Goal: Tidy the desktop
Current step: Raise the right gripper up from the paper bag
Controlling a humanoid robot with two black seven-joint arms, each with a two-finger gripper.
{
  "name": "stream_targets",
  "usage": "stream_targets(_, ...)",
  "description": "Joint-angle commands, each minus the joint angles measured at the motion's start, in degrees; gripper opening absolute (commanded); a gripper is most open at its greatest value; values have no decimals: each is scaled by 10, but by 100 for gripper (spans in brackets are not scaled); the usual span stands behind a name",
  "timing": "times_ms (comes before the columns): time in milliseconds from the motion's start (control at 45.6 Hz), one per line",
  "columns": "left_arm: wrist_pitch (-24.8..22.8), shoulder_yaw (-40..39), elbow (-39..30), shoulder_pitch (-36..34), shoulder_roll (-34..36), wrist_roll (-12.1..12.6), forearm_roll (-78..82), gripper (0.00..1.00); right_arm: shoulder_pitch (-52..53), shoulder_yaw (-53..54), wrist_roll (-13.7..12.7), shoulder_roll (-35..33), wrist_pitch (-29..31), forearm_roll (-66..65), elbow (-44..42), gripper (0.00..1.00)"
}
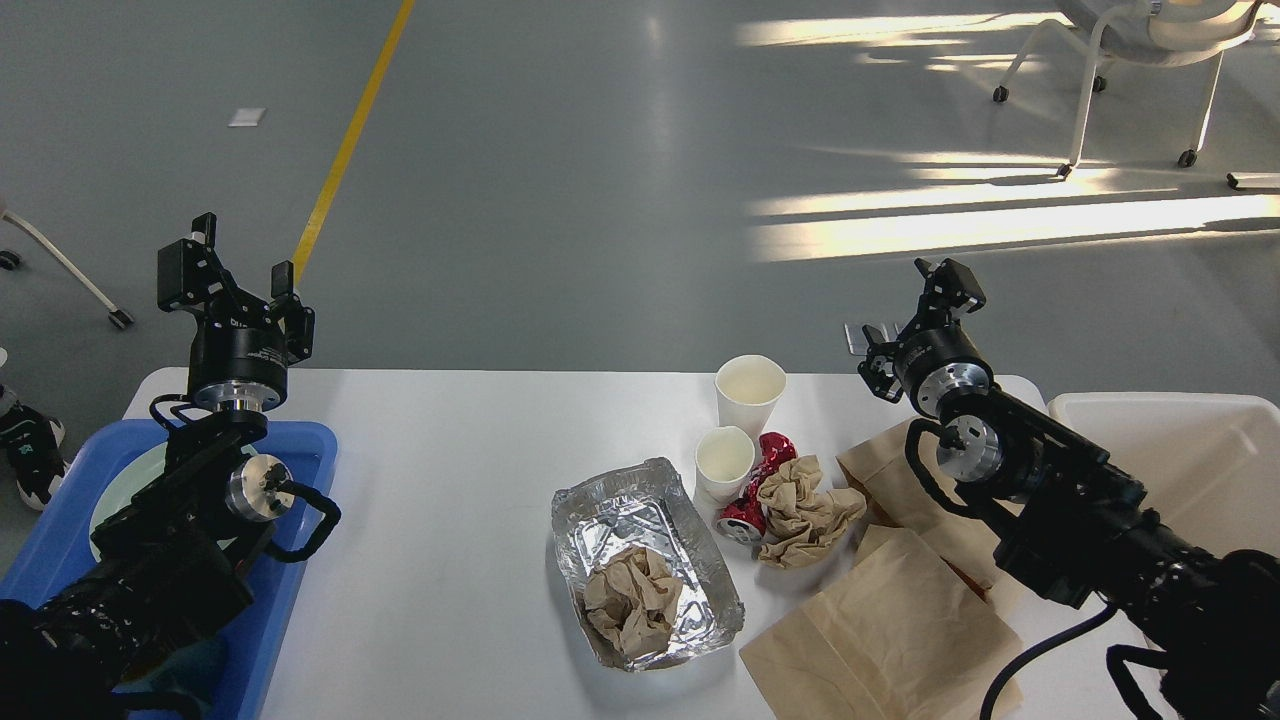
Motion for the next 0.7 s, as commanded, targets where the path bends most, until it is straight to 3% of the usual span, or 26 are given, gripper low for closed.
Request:
stream_targets(0, 0, 0, 0, 0, -1, 0, 0, 97, 7, 0, 2, -12, 0, 0, 6, 100)
stream_targets(394, 0, 0, 0, 0, -1, 0, 0, 97, 37, -9, 1, -70, 12, -4, 11, 100)
stream_targets(679, 0, 0, 0, 0, -1, 0, 0, 97, 78, -54, -2, -119, 195, -13, 12, 100)
